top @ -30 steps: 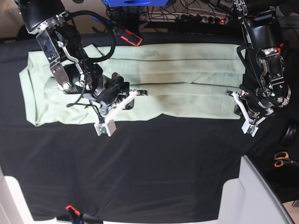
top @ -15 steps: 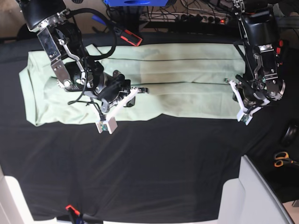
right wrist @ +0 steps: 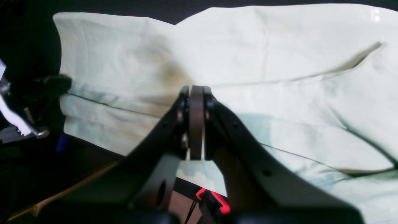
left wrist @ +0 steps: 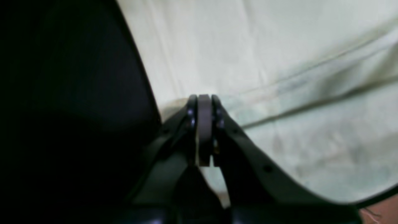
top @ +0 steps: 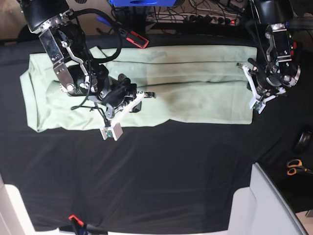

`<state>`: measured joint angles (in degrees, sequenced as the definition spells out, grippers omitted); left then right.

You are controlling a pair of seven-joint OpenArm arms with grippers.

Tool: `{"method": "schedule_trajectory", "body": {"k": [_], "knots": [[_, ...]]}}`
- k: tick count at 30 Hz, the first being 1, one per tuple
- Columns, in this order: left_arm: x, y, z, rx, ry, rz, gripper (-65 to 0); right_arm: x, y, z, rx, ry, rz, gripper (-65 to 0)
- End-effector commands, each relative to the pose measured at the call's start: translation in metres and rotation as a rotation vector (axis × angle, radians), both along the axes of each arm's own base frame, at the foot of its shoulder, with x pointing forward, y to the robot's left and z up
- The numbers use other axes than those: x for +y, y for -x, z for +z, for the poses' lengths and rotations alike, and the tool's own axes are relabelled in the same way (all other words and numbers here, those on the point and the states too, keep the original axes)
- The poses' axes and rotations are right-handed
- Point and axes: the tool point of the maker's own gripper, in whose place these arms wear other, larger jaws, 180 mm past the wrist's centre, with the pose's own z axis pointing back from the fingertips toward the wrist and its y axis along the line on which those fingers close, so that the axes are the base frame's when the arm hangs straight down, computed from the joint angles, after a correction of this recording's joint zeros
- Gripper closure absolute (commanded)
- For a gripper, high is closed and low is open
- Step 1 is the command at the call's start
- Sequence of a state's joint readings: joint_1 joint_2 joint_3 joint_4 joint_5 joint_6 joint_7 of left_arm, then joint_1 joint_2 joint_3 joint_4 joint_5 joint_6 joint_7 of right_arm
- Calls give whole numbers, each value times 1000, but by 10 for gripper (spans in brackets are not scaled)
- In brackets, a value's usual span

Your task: Fold the T-shirt properly

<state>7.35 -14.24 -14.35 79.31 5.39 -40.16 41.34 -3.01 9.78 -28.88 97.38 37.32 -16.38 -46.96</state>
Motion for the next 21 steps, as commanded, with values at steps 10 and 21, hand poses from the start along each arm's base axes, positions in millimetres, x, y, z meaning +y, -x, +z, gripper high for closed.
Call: {"method": "schedule_trajectory", "body": {"k": [10,21], "knots": [[0,-16,36,-88,-56,-20,-8,3,-12,15,-53,-23,-2,0],[69,-5,69,-87,-27,243,-228,0,-6,9,-34,-20,-10,0]]}}
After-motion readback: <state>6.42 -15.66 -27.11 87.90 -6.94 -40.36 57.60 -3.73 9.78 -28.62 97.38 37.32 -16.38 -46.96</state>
